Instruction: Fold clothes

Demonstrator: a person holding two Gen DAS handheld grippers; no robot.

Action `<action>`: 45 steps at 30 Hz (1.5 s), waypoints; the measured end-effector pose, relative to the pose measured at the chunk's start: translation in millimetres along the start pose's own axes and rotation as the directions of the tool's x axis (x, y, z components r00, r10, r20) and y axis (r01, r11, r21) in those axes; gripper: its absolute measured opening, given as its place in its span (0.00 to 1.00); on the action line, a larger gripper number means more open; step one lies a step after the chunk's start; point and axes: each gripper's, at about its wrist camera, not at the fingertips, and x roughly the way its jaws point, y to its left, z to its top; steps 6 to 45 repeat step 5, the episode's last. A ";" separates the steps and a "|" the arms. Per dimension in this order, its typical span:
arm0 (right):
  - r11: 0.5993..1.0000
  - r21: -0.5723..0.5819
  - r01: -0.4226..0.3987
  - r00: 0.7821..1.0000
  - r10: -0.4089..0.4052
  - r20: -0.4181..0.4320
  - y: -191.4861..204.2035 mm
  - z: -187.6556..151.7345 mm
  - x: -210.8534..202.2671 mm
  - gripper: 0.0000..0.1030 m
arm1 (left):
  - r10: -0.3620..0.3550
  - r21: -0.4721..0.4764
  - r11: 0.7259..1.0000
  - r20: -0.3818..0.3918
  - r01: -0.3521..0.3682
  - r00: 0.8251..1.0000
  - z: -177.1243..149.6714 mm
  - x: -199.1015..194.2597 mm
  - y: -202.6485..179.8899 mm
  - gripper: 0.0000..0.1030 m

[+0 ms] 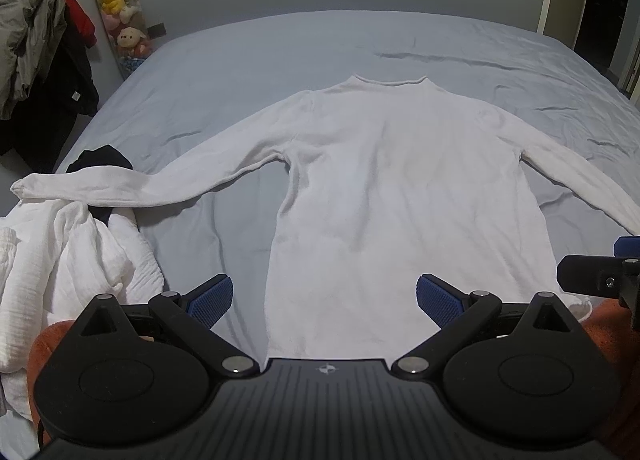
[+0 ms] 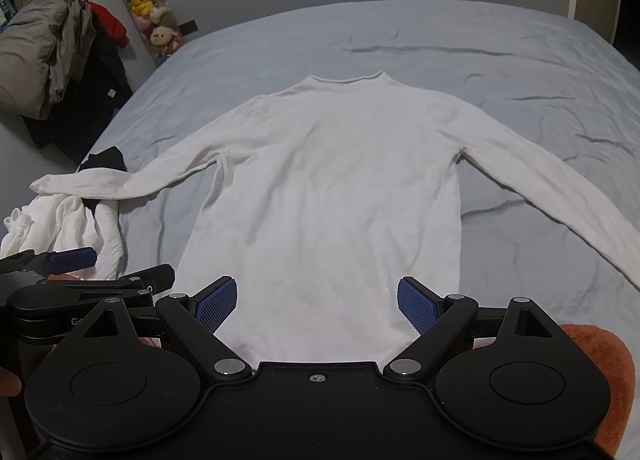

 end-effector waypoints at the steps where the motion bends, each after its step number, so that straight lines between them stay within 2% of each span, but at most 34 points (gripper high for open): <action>1: 1.000 0.000 0.000 1.000 0.000 -0.001 -0.3 -0.1 0.2 0.84 | 0.000 0.000 1.000 0.001 0.000 1.000 -0.2 0.3 0.1 0.97; 45: 1.000 0.001 0.002 1.000 -0.002 -0.007 -0.7 -0.3 1.5 0.84 | -0.001 -0.005 1.000 0.000 0.001 1.000 -0.7 -1.1 -0.5 0.97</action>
